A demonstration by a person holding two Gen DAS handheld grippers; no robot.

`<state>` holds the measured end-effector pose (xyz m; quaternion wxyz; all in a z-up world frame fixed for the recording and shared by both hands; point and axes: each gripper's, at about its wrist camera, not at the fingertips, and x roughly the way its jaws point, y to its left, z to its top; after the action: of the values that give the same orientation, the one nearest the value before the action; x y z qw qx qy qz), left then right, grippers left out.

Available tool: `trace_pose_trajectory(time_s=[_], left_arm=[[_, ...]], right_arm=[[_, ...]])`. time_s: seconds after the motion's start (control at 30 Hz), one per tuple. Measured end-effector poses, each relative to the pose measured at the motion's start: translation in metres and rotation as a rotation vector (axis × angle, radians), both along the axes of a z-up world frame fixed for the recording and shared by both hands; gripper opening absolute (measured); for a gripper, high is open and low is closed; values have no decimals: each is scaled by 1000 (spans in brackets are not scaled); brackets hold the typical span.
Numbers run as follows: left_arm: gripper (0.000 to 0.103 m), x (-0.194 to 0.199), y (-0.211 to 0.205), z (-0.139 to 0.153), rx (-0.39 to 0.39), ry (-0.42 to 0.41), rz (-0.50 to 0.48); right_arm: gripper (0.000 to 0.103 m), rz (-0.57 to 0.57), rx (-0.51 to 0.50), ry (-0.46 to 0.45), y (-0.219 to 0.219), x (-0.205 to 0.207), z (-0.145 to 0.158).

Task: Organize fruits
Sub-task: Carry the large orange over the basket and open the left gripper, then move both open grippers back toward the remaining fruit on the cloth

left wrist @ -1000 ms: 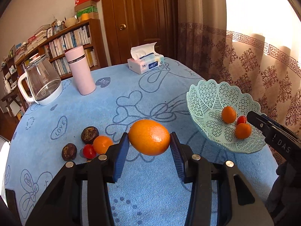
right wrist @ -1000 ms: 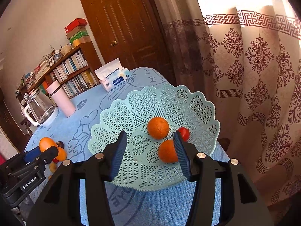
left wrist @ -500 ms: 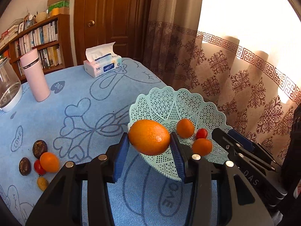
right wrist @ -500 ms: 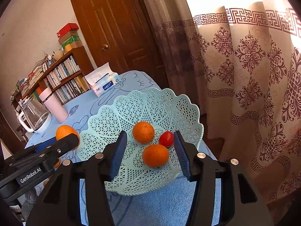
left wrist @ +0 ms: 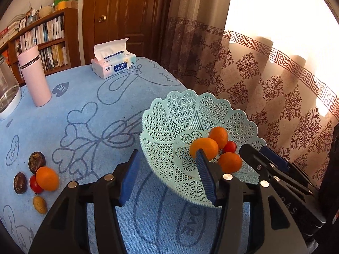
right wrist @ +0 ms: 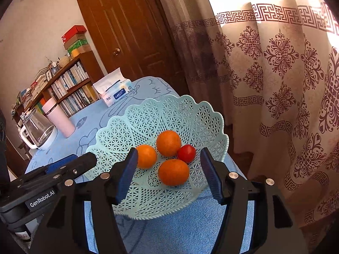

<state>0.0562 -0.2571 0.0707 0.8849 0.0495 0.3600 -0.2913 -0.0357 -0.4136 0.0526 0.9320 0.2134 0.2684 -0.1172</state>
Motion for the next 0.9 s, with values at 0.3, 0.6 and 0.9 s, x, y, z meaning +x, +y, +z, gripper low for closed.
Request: trace_pose_trajectory(time_s=[0.3, 0.6, 0.9], left_arm=[[56, -3, 3, -1, 21, -16, 9], [68, -4, 10, 1, 35, -34, 43], [69, -5, 17, 2, 56, -55, 67]], right_arm=[[63, 2, -1, -1, 1, 0, 0], [63, 7, -5, -4, 4, 0, 2], [63, 15, -12, -11, 10, 0, 4]])
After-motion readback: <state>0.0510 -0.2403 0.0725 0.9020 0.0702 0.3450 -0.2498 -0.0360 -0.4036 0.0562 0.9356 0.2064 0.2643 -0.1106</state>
